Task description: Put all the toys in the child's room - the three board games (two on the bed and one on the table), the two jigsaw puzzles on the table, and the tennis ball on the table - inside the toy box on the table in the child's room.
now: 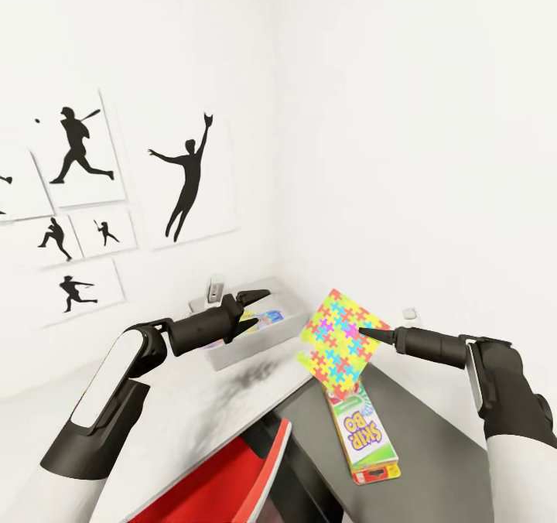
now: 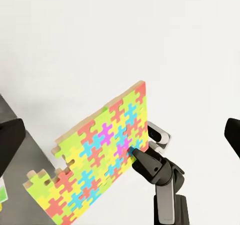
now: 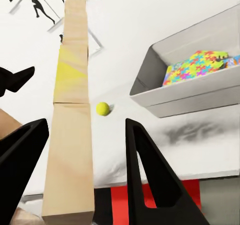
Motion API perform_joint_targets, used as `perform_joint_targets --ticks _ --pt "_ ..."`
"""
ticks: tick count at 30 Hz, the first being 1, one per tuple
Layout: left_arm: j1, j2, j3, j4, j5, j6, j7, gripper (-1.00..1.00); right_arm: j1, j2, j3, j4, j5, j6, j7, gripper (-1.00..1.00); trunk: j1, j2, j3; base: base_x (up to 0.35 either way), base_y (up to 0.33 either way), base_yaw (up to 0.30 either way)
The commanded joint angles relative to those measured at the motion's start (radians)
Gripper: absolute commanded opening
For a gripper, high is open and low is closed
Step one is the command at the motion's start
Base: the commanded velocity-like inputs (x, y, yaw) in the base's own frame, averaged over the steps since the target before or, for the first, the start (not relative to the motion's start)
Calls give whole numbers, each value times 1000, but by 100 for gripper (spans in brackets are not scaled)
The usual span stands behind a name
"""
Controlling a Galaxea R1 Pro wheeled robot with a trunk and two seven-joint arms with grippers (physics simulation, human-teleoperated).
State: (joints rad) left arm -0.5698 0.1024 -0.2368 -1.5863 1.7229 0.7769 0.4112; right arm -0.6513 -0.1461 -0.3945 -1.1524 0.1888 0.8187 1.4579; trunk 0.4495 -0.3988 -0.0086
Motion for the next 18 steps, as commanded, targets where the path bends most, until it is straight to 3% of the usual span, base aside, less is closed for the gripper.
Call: perform_joint_targets --ticks 1,18 --pt "-1 0 -1 0 10 -1 9 100 -1 0 -2 -1 10 10 10 -100 0 -1 -1 0 0 290" --pt "-1 0 -2 0 10 -1 9 100 -1 0 -3 -1 10 10 9 -100 0 -1 -1 0 0 291"
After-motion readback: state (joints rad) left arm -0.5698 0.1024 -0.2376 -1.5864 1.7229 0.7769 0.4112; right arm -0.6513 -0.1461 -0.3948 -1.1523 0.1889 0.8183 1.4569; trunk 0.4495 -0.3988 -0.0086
